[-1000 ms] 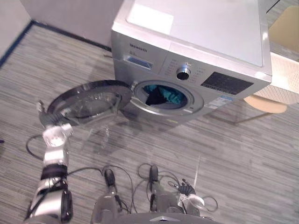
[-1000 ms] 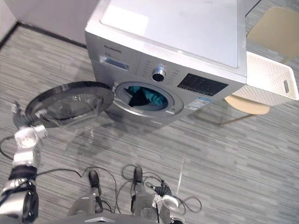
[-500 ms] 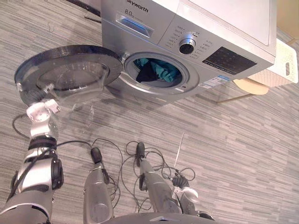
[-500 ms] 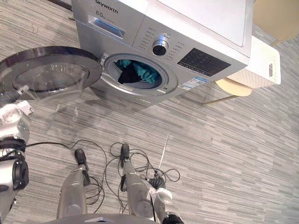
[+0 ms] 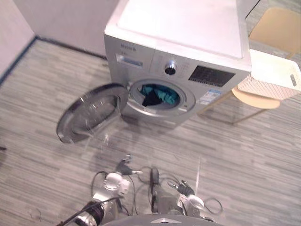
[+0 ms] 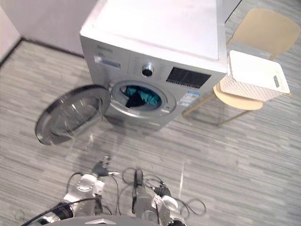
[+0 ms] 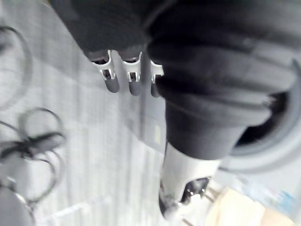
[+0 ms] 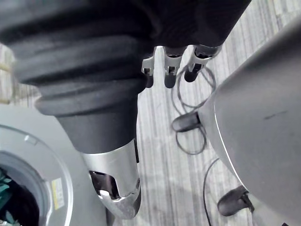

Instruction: Pick up the laundry basket with both hands and put the clothes into the washing machine.

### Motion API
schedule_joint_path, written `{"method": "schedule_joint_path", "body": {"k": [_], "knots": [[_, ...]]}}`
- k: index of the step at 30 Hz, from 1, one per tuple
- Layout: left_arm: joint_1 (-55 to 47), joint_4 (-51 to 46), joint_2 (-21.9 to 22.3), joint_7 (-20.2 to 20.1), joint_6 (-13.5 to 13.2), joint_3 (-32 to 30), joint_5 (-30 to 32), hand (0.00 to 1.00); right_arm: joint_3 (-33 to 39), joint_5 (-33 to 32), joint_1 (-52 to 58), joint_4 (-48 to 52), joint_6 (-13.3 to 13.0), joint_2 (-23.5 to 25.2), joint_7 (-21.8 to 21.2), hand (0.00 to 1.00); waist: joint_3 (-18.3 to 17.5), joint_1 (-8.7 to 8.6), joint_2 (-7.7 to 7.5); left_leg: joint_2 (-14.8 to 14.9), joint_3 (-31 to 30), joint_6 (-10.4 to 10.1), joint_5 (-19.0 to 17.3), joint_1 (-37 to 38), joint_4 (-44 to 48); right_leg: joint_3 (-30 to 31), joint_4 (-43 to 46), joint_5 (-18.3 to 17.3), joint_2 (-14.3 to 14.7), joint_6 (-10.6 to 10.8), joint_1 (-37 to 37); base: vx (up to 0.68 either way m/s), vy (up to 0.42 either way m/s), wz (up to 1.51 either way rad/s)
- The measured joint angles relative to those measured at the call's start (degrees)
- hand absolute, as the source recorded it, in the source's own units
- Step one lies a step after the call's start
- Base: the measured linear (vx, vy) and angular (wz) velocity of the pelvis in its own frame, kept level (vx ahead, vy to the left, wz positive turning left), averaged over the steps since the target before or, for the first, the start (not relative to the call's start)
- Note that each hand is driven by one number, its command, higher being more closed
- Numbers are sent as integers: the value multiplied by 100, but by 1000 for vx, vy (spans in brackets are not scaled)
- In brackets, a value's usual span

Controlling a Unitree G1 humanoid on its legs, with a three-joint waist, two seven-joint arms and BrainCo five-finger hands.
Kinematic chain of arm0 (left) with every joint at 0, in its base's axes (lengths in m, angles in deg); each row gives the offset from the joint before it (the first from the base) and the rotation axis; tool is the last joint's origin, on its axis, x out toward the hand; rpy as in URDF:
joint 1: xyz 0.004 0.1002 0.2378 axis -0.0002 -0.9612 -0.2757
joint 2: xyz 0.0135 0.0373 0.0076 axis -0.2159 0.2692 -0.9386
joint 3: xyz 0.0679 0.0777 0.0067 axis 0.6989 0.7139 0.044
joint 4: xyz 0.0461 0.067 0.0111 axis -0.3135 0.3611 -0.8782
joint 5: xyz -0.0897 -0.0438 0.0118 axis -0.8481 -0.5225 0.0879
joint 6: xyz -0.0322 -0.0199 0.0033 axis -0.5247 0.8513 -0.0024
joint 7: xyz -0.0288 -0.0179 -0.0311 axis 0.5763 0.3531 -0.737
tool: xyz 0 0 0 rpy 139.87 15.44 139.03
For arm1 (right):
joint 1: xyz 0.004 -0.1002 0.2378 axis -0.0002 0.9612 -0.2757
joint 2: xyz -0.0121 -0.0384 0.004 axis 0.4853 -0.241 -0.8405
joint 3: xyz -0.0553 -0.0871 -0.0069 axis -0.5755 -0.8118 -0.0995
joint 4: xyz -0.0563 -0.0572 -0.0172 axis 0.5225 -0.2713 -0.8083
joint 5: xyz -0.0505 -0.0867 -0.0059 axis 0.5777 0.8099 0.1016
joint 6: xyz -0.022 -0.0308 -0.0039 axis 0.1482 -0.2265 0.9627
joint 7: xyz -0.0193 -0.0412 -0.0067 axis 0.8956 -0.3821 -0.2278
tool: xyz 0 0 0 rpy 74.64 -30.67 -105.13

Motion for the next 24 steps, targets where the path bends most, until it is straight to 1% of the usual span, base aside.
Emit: {"method": "schedule_joint_path", "body": {"k": [1, 2, 3, 4, 5, 6, 7, 8, 10, 12, 13, 14, 15, 16, 17, 19, 20, 21, 23, 24], "knots": [[-32, -343, -40, -107, -6, 105, -83, 0, 0, 2, 16, -3, -6, -36, -6, 0, -29, -8, 36, -11, -16, -7, 8, 48, -26, -16, -1, -16, -2, 23, 49, 84, 9, 13], [-100, -1051, -148, -291, -23, 200, -273, 0, 0, 5, 19, -13, -2, -47, -11, 0, -100, -25, 72, -27, -18, 3, -5, 115, -22, -18, -5, -35, -18, 53, 115, 80, 11, 4], [-142, -1536, -250, -378, -42, 198, -411, 0, 1, 6, 26, -21, -1, -50, -12, 0, -148, -41, 89, -41, -18, 8, -27, 161, -19, -19, -23, -36, -31, 65, 176, 82, 9, 1], [-168, -1849, -333, -439, -73, 183, -503, 0, 0, 11, 37, -22, -2, -50, -14, 0, -186, -59, 98, -51, -20, 6, -41, 193, -20, -21, -46, -34, -41, 70, 216, 88, 10, -1], [-201, -2301, -467, -509, -178, 77, -678, 0, 0, 46, 76, -21, -3, -55, -21, 0, -275, -90, 128, -72, -13, 20, -75, 254, -21, -21, -79, -30, -64, 80, 285, 92, 12, 1], [-206, -2590, -513, -549, -234, -93, -718, 0, -2, 48, 108, -22, -4, -67, -22, 0, -357, -123, 154, -97, -17, 27, -100, 296, -19, -23, -114, 17, -87, 104, 346, 92, 13, 0], [-207, -2681, -536, -545, -259, -204, -752, 0, -2, 48, 115, -22, -5, -71, -23, 0, -368, -135, 164, -98, -17, 38, -110, 339, -19, -22, -142, 25, -97, 101, 403, 89, 9, 2], [-225, -2778, -567, -536, -304, -442, -751, 0, -2, 50, 157, -21, -7, -75, -25, 0, -440, -137, 183, -108, -17, 58, -121, 385, -19, -24, -195, 36, -111, 108, 472, 85, 3, 1], [-261, -2827, -561, -459, -318, -857, -750, 0, -2, 51, 195, -23, -12, -82, -30, 0, -470, -135, 190, -141, -34, 70, -138, 477, -18, -48, -259, 42, -126, 114, 607, 74, 2, 4], [-401, -3000, -547, -245, -352, -1497, -738, 0, 1, 53, 213, -23, -14, -98, -30, 0, -484, -135, 202, -144, -51, 67, -150, 536, -18, -133, -281, 59, -139, 102, 695, 42, -3, 6], [-427, -2999, -497, -199, -374, -1709, -737, 0, 5, 54, 227, -22, -15, -105, -30, 0, -490, -135, 207, -144, -64, 66, -151, 546, -18, -150, -283, 61, -139, 100, 714, 35, -13, 9], [-463, -2988, -409, -57, -393, -2131, -670, 0, 44, 56, 244, -23, -16, -111, -30, 0, -493, -133, 211, -144, -90, 64, -152, 571, -18, -168, -299, 64, -138, 95, 757, 22, -12, 9], [-464, -2963, -369, 7, -410, -2357, -650, 0, 123, 59, 249, -31, -13, -107, -30, 0, -493, -132, 211, -144, -102, 64, -152, 585, -18, -174, -314, 70, -137, 87, 783, 17, -17, 9], [-459, -2894, -281, 317, -460, -3074, -468, 0, 223, 61, 263, -79, -9, -105, -29, 0, -495, -127, 214, -142, -116, 59, -156, 627, -18, -185, -363, 93, -129, 55, 851, 1, -12, 4], [-445, -2822, -267, 415, -495, -3306, -412, 0, 229, 61, 271, -92, -10, -107, -29, 0, -496, -123, 216, -141, -116, 58, -156, 636, -19, -187, -377, 100, -128, 48, 869, 0, 0, 0], [-360, -2399, -273, 756, -545, -3990, -133, 0, 285, 62, 272, -179, -15, -130, -29, 0, -503, -106, 226, -141, -112, 58, -156, 646, -27, -197, -404, 112, -127, 37, 888, -17, -6, -1], [-231, -1978, -273, 983, -543, -4413, 45, 0, 375, 62, 285, -235, -9, -142, -28, 0, -503, -93, 226, -140, -111, 59, -155, 645, -46, -199, -405, 111, -127, 34, 885, -44, -11, -2], [-163, -1750, -279, 1093, -537, -4612, 109, 0, 387, 63, 311, -239, -6, -145, -26, 0, -502, -82, 225, -139, -111, 60, -154, 644, -48, -201, -405, 111, -127, 33, 884, -50, -10, -1], [42, -1016, -355, 1683, -466, -5191, 457, 0, 431, 63, 427, -238, -8, -147, -17, 0, -498, -68, 209, -137, -109, 59, -154, 643, -50, -201, -406, 83, -127, -18, 876, -50, -7, 0], [89, -823, -413, 1868, -454, -5322, 477, 0, 433, 62, 478, -237, -9, -144, -13, 0, -494, -58, 192, -134, -99, 50, -160, 640, -50, -197, -407, 81, -127, -23, 857, -45, -3, -3]]}}
